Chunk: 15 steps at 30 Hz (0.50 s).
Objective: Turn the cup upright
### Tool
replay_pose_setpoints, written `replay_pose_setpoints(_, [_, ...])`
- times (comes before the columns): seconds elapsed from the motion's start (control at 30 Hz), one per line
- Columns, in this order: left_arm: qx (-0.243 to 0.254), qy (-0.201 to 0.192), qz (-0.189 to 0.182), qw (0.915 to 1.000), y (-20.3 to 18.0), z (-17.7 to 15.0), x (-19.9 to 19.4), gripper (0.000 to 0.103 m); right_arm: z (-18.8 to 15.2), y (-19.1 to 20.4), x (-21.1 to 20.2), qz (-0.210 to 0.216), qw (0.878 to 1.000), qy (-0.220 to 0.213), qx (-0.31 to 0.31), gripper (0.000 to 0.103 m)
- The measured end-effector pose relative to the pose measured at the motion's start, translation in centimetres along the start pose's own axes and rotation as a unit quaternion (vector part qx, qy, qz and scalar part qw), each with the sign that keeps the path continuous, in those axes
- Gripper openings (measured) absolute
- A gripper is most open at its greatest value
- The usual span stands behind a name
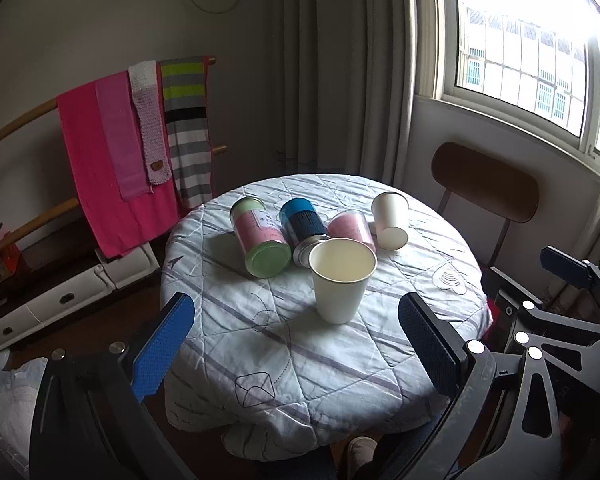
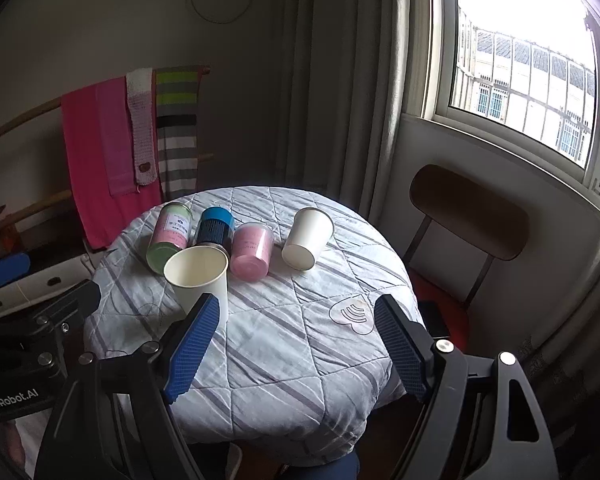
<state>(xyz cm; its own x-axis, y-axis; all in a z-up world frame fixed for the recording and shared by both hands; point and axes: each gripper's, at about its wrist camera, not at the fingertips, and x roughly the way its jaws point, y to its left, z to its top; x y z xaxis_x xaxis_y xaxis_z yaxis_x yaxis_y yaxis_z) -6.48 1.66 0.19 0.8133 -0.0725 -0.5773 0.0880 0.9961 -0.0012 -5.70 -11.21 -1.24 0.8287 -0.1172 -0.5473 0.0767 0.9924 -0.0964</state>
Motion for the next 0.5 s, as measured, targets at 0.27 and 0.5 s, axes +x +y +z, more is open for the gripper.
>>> replay_pose_setpoints(0.27, [0.002, -0.003, 0.005, 1.0, -0.3, 0.5, -0.5, 0.103, -0.1, 0.2, -0.2, -0.002, 1.0, 0.005, -0.003, 0.081])
replay_pose_setpoints(0.5, [-0.009, 0.004, 0.023, 0.9997, -0.4, 2.6, 0.0, 0.103, 1.4, 0.0, 0.3, 0.019, 0.999, 0.029, -0.026, 0.081])
